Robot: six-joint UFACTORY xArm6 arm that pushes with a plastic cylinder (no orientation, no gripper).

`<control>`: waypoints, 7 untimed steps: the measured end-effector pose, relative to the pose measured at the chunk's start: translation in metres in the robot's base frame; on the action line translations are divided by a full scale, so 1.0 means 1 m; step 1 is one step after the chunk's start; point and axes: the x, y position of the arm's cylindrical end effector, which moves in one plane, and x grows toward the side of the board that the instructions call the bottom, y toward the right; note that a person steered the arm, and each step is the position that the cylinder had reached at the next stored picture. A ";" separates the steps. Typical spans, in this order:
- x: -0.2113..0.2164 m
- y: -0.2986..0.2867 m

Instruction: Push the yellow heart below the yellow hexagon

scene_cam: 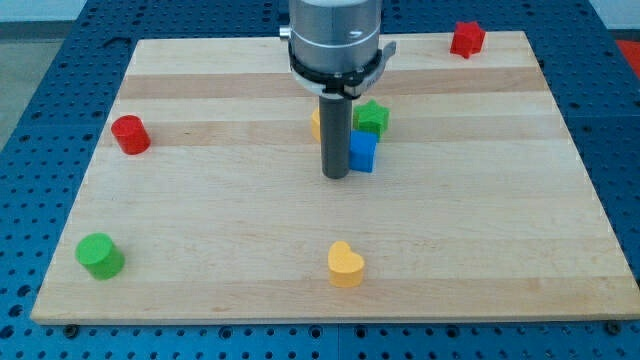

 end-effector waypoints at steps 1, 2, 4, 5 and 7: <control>-0.008 0.000; 0.019 0.000; 0.111 0.077; 0.161 0.073; 0.161 0.012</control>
